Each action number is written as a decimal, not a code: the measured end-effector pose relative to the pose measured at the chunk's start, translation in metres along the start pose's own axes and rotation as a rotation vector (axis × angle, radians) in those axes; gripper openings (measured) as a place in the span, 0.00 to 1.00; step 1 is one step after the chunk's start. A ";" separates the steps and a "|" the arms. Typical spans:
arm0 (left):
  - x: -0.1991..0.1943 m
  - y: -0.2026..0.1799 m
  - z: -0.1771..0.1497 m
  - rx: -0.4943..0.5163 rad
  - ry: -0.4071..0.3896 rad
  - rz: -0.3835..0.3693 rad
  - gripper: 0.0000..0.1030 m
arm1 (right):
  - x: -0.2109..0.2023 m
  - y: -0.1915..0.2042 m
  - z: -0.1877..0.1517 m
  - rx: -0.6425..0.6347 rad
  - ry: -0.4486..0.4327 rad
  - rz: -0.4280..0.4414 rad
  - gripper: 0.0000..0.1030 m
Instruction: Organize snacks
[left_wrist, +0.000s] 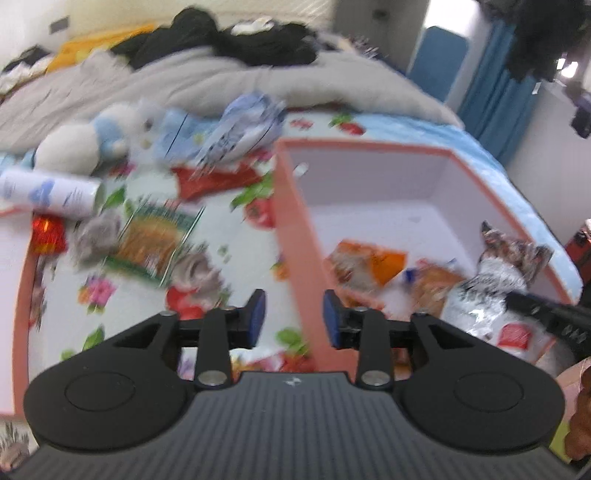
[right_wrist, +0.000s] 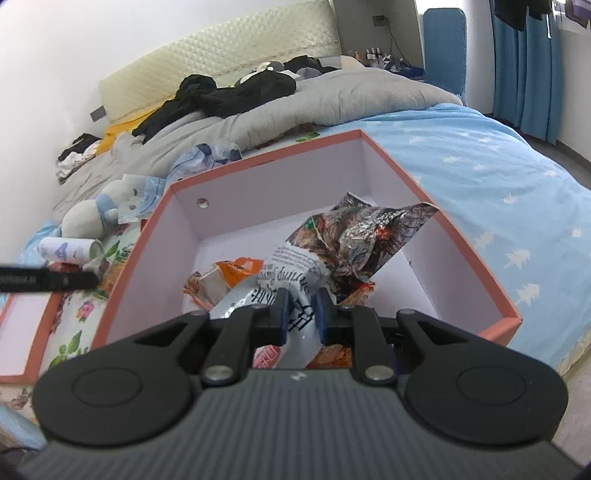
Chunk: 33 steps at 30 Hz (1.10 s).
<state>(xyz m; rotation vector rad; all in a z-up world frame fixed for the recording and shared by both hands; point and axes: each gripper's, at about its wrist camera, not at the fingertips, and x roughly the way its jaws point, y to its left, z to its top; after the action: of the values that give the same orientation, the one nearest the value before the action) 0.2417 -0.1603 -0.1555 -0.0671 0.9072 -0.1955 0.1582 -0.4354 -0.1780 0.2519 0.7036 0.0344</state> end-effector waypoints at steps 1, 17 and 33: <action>0.005 0.006 -0.005 -0.013 0.021 0.009 0.48 | 0.000 -0.003 -0.001 0.001 0.002 0.003 0.18; 0.078 0.044 -0.062 -0.106 0.231 0.073 0.82 | -0.006 -0.001 -0.012 0.016 0.008 0.025 0.17; 0.071 0.035 -0.064 -0.077 0.186 0.047 0.21 | -0.006 0.016 -0.014 0.018 0.005 0.035 0.65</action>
<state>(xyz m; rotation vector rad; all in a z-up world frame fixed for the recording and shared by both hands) 0.2389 -0.1387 -0.2547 -0.1002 1.1009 -0.1243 0.1456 -0.4178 -0.1804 0.2821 0.7049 0.0623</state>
